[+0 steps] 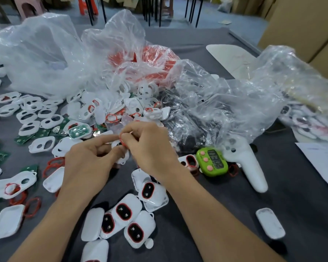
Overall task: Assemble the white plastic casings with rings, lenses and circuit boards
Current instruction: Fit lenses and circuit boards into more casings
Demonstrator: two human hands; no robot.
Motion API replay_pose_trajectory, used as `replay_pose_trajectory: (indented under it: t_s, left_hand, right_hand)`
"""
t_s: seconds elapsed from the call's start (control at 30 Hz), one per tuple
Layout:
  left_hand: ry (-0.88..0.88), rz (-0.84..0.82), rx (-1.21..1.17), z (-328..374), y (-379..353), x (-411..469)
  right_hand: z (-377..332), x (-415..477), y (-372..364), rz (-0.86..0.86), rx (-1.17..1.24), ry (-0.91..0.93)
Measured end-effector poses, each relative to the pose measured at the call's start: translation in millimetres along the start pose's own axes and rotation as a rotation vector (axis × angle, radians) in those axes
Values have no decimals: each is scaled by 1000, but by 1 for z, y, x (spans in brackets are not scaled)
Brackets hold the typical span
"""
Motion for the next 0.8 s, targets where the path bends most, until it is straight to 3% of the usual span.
replay_pose_trajectory:
  t_s: [0.1,0.37,0.57,0.8]
  left_hand:
    - [60,-48,-132,-2,0,1]
    - [119,-86,-272,-4,-1,4]
    - [165,17,-244,-15,5,9]
    - [174,-107,-256,-14,3,12]
  right_hand:
    - [-5,-1,4,36,12,83]
    - [1,0,0,-1,161,27]
    - [1,-2,-10,-114,105,88]
    - [-1,-3,-8,-86,44,140]
Point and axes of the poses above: each hand's wrist, its own x-axis towards the middle knuckle, its own y-axis out of the back of the hand, z = x × y, the point moved 6 cm from there along x, towards the middle knuckle, and after that the axes turned 6 degrees about z, right-handed, at the moved point
